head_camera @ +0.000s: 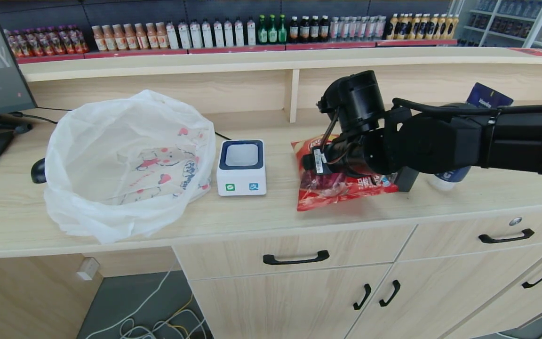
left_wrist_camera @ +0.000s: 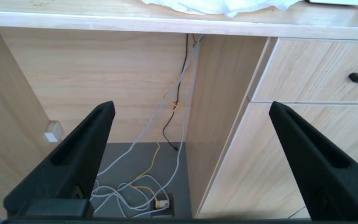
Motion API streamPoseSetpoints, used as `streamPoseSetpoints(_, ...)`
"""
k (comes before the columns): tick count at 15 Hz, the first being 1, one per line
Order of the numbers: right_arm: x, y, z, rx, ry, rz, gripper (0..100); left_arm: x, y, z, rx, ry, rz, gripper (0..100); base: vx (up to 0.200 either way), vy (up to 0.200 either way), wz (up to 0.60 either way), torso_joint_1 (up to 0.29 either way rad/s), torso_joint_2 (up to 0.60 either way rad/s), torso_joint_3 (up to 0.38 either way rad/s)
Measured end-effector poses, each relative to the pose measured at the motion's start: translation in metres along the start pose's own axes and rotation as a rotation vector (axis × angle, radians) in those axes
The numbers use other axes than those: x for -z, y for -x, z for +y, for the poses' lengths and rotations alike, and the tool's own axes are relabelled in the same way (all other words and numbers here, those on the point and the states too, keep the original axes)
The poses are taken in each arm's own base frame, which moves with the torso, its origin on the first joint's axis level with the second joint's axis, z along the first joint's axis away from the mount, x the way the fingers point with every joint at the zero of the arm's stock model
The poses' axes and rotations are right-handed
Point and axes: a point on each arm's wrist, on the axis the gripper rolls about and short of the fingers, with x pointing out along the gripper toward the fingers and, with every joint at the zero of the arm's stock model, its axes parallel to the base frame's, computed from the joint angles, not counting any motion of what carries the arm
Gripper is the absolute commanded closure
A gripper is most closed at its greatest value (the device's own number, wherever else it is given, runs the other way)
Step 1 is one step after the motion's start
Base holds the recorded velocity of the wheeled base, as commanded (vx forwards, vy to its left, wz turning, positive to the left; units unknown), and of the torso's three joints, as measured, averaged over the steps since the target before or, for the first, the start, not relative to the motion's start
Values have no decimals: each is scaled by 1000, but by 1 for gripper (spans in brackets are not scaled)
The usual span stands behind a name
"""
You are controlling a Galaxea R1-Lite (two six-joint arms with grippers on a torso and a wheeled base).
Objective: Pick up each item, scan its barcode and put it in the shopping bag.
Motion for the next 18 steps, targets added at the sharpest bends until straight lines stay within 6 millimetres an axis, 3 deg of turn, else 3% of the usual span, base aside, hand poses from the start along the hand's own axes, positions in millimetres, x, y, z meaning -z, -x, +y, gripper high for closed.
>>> streamPoseSetpoints(4, 7, 6, -13, 20, 32, 131, 0, 0, 0, 0, 0, 0, 0, 0, 0, 0, 0, 0, 0, 0)
streamPoseSetpoints(9, 0, 9, -16, 24, -20, 112, 0, 0, 0, 0, 0, 0, 0, 0, 0, 0, 0, 0, 0, 0)
streamPoseSetpoints(18, 8, 1, -13, 43, -55, 136, 0, 0, 0, 0, 0, 0, 0, 0, 0, 0, 0, 0, 0, 0)
